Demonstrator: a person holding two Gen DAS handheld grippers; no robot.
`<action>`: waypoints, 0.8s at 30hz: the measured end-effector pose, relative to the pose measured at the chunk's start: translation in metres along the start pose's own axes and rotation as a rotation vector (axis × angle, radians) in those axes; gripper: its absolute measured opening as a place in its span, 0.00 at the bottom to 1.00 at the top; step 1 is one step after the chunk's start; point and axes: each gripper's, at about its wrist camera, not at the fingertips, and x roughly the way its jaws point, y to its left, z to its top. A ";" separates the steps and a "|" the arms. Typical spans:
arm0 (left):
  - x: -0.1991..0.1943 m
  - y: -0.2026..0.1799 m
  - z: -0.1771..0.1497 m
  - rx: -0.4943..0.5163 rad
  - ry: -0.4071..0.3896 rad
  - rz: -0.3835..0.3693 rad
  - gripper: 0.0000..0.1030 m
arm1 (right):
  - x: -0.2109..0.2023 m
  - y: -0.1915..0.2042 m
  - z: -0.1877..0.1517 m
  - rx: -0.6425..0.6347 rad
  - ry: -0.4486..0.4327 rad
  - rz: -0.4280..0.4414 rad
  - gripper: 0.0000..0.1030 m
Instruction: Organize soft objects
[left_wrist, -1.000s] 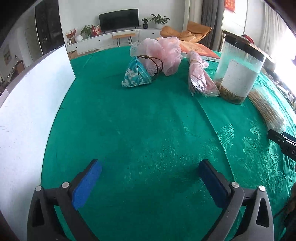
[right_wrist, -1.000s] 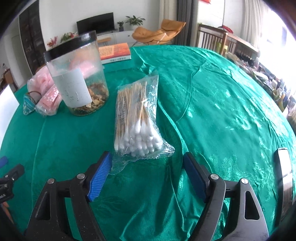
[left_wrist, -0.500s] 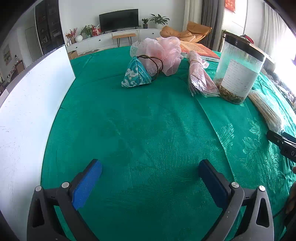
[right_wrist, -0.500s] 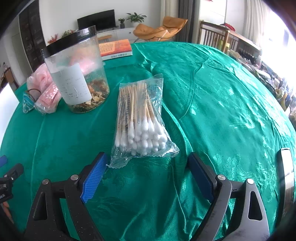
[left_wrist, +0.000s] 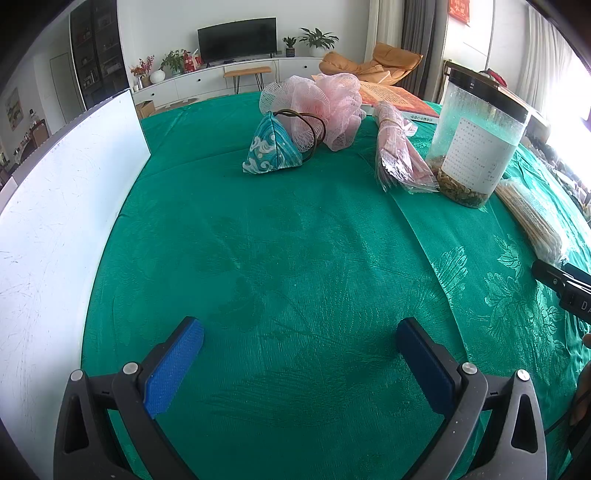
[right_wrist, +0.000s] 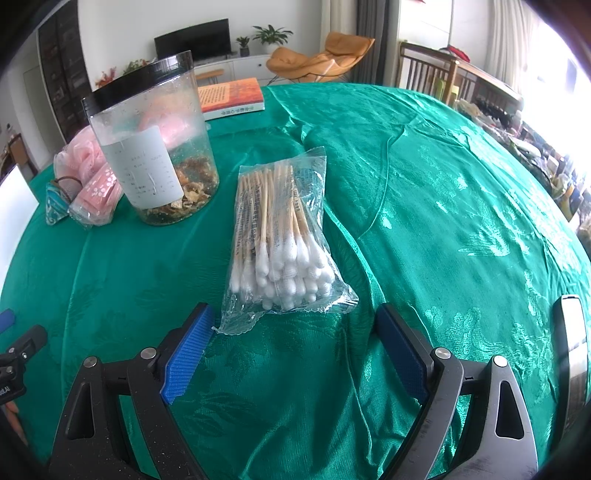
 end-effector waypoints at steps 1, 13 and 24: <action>0.000 0.000 0.000 0.000 0.000 0.000 1.00 | 0.000 0.000 0.000 0.000 0.000 0.000 0.88; 0.000 0.000 0.000 0.002 0.002 -0.001 1.00 | 0.000 0.000 0.000 0.000 0.000 0.002 0.89; 0.001 0.000 0.003 0.019 0.019 -0.009 1.00 | -0.001 0.000 -0.001 0.000 0.000 0.003 0.89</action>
